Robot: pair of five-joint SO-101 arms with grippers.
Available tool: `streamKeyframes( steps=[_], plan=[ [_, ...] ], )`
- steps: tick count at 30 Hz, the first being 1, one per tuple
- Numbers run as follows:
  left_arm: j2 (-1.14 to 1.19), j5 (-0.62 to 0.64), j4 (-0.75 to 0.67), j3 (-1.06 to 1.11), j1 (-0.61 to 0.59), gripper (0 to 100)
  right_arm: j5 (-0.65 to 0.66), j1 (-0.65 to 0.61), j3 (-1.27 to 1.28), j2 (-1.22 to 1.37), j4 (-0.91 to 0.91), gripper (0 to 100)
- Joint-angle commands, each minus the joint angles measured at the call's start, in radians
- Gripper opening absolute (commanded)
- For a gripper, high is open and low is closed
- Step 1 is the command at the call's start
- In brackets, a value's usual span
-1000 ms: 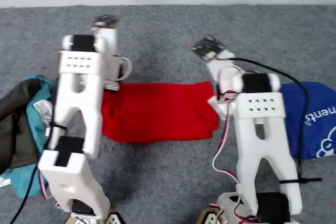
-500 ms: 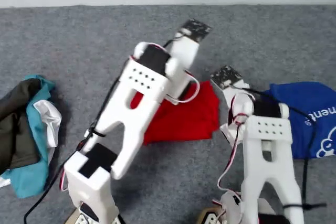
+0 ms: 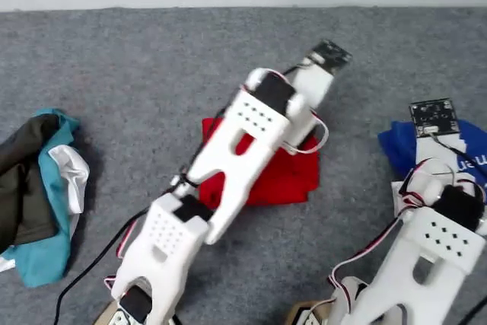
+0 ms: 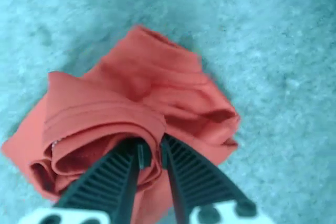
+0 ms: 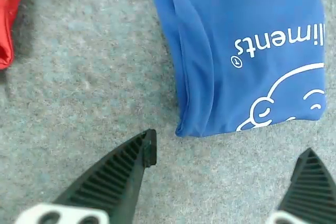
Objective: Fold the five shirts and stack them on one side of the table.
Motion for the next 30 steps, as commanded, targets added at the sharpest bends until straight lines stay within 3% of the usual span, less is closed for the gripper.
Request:
streamKeyframes(
  steps=[1,8,14,22,26,30],
  plan=[
    [0.058,-0.008,0.020,-0.116,0.009,1,0.003,0.015,-0.006,-0.024,-0.004,40.1],
    [0.175,-0.012,0.018,-0.246,0.009,2,0.002,0.016,-0.006,-0.024,0.005,40.1],
    [0.207,-0.008,0.018,-0.338,0.009,13,0.002,0.013,-0.006,-0.025,0.039,40.1],
    [0.192,-0.012,0.021,-0.524,-0.011,14,0.002,0.013,-0.006,-0.025,0.039,40.1],
    [0.114,-0.012,0.023,-0.538,-0.164,14,0.002,0.012,-0.005,-0.025,0.039,40.1],
    [0.035,-0.008,0.023,-0.355,-0.402,14,-0.011,-0.058,-0.006,-0.018,0.039,40.1]
  ],
)
